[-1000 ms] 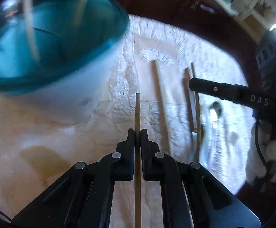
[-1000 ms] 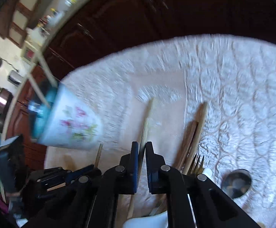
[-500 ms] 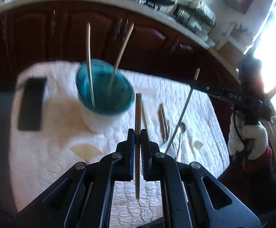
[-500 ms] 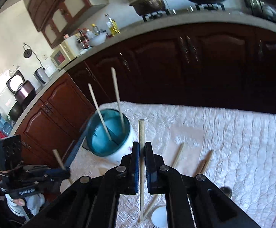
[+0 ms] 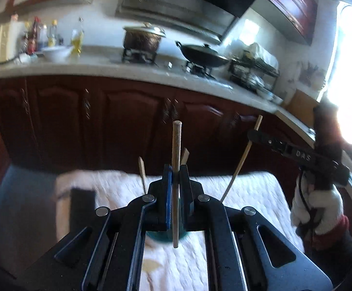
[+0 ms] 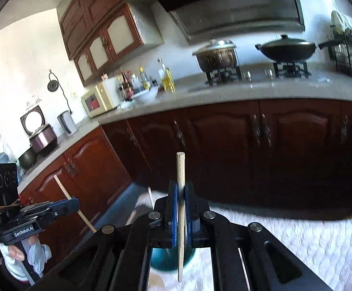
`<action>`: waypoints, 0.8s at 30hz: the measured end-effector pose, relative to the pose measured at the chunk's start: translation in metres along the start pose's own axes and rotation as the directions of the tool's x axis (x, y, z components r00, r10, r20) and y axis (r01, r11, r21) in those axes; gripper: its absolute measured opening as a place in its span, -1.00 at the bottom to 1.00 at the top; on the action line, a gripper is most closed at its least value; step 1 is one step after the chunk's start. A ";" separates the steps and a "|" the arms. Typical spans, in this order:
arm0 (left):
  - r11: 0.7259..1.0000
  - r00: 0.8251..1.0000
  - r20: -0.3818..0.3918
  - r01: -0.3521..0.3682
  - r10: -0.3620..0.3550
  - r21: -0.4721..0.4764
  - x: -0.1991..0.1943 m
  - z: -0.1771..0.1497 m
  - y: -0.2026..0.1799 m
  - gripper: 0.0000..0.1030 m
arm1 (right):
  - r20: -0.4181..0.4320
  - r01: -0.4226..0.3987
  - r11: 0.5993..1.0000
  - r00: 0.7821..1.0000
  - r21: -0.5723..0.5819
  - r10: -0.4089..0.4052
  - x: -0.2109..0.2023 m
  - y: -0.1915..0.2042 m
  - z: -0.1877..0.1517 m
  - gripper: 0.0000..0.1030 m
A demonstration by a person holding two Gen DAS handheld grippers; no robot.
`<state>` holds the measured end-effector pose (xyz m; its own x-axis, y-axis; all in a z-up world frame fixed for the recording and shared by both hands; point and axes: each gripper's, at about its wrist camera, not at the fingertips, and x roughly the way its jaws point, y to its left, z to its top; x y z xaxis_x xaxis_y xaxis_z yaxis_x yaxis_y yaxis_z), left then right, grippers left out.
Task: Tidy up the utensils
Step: 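Drop the chopsticks into the floral cup and open both tools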
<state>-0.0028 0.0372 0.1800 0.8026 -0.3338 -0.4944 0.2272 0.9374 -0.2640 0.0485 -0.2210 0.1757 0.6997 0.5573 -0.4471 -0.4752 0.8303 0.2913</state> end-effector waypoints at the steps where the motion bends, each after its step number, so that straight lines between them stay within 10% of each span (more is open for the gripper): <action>1: 1.000 1.000 0.006 -0.012 0.012 0.002 0.005 0.003 0.001 -0.91 | 0.012 0.005 1.000 1.000 -0.004 -0.005 0.007 0.003 0.006 -0.90; 10: 0.994 0.993 -0.047 -0.112 0.112 0.006 0.067 -0.014 0.019 -0.91 | 0.023 0.037 0.998 0.999 -0.049 -0.036 0.079 0.018 0.006 -0.90; 24: 0.988 0.977 -0.156 -0.150 0.143 -0.034 0.115 -0.058 0.029 -0.91 | -0.180 0.012 1.000 0.984 -0.025 -0.016 0.154 -0.004 -0.058 -0.90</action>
<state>0.0643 0.0200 0.0675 0.7310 -0.2077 -0.6500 0.0853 0.9729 -0.2150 0.1272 -0.1387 0.0564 0.6001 0.5332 -0.5963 -0.4801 0.8363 0.2646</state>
